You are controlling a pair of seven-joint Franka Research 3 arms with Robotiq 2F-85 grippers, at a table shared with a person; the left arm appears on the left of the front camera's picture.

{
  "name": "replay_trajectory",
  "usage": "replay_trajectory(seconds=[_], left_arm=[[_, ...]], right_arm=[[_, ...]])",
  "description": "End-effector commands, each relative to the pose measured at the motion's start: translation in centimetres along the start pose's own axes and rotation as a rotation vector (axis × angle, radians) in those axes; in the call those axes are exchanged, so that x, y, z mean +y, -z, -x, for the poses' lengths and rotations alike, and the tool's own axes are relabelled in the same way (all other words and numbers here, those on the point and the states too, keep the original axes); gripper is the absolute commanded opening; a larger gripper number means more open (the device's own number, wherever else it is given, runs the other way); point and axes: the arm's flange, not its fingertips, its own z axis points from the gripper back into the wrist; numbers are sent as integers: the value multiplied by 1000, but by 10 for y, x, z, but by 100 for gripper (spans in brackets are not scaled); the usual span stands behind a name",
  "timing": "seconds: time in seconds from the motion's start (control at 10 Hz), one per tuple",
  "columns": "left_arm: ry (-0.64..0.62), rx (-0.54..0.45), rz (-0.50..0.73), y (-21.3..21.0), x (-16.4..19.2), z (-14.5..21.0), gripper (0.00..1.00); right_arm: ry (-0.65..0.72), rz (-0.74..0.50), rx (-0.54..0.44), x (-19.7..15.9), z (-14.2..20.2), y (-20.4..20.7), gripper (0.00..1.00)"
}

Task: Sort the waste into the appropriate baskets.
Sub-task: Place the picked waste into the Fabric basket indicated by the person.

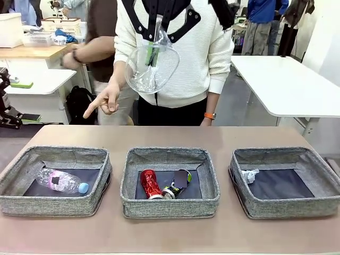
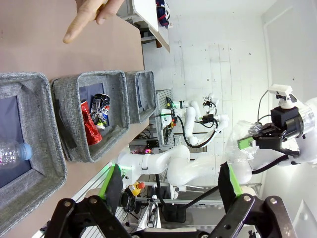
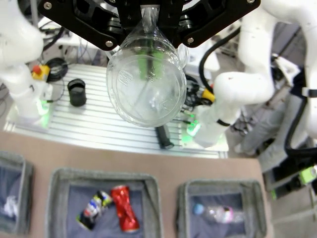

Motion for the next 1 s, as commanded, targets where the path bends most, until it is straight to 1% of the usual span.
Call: replay_trajectory(seconds=[0.0,0.1,0.2,0.3,0.4,0.5,0.6,0.7,0.9], left_arm=[[0,0,0,0,0,0,100],[-9,-3,3,-33,-9,11,100],[-34,-65,-33,-65,-14,19,100],[-70,-73,-28,-89,-15,30,100],[-105,-95,-63,-107,-13,40,100],[-141,-118,-75,-120,-9,47,100],[-133,-150,-101,-121,-2,48,100],[-99,-119,-69,-116,-6,44,100],[-99,-119,-69,-116,-6,44,100]], right_arm=[[-182,3,2,28,-41,31,2],[-279,2,8,48,-59,58,2],[-354,11,-14,68,-73,84,2],[-398,-25,-71,96,-84,110,2],[-433,-92,-172,124,-94,135,2],[-575,-120,-135,145,-102,165,2],[-704,-99,-16,151,-96,182,2],[-450,-75,-117,128,-91,162,2],[-450,-75,-117,128,-91,162,2]])
